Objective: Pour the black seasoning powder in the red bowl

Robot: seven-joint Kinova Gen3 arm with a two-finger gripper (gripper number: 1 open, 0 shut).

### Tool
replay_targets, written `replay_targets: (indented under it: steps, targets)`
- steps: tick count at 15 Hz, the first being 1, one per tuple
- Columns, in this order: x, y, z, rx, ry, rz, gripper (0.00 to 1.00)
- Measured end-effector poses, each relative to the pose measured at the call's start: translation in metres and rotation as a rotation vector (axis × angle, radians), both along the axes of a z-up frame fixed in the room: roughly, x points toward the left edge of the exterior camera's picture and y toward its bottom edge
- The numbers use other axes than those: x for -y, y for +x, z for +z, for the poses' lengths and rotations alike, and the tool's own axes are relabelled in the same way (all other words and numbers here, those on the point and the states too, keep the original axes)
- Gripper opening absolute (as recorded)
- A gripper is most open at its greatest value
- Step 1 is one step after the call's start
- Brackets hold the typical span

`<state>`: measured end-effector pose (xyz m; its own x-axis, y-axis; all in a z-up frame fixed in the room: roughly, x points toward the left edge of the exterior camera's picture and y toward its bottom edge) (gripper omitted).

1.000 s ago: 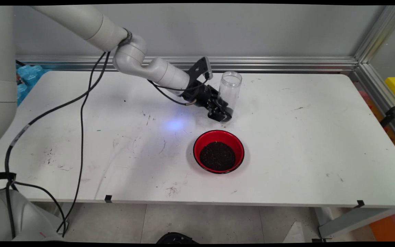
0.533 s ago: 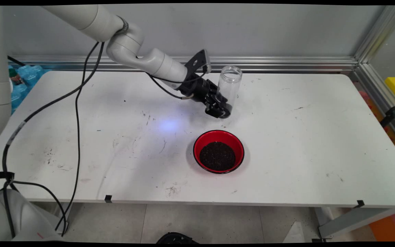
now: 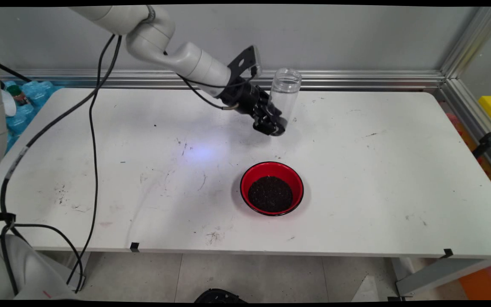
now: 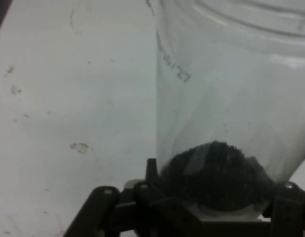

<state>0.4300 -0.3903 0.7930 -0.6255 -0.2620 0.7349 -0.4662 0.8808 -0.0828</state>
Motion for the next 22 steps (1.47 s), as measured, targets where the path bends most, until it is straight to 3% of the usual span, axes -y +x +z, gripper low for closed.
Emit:
replay_targets:
  steps: [7,15,22]
  targets:
    - [-0.001,-0.006,0.029,0.014,-0.053,-0.027,0.0]
    - [-0.028,-0.009,0.042,0.162,-0.274,-0.312,0.0]
    - [-0.034,-0.01,0.038,0.245,-0.445,-0.445,0.0]
